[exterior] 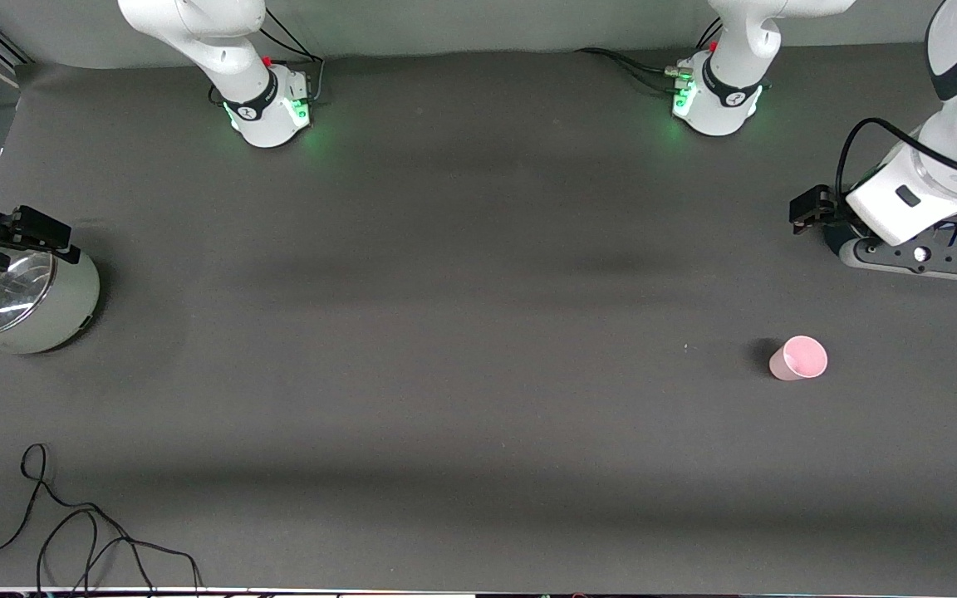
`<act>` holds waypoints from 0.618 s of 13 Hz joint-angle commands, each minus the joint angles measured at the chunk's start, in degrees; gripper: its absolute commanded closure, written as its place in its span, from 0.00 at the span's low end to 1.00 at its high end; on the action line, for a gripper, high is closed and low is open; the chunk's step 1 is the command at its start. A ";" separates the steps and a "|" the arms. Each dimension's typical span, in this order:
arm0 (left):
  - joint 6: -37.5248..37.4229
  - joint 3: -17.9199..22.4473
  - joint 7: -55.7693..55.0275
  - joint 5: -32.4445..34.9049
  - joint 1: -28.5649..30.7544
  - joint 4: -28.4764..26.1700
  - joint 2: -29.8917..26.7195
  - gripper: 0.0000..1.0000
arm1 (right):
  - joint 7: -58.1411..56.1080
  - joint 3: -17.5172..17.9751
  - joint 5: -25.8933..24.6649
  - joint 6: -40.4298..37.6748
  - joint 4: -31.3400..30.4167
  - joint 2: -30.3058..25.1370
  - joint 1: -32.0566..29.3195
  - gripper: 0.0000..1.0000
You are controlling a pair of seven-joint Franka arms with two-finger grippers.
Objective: Transfer pink cup from left to right arm
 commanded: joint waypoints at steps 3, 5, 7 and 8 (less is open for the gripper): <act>-0.90 -0.02 -0.14 -0.61 0.15 0.87 0.40 0.00 | -0.87 -0.01 -1.01 -0.21 0.86 0.00 -0.05 0.00; -0.99 -0.02 -0.14 -0.61 0.15 0.87 0.40 0.00 | -0.87 0.07 -1.01 -0.21 0.86 -0.01 -0.05 0.00; -0.99 -0.02 -0.14 -0.61 0.07 0.96 0.40 0.00 | -0.79 0.07 -1.01 -0.21 0.86 0.08 -0.05 0.00; -0.99 -0.02 -0.14 -0.61 0.07 0.96 0.40 0.00 | -0.78 0.07 -0.93 -0.21 0.86 0.17 -0.05 0.00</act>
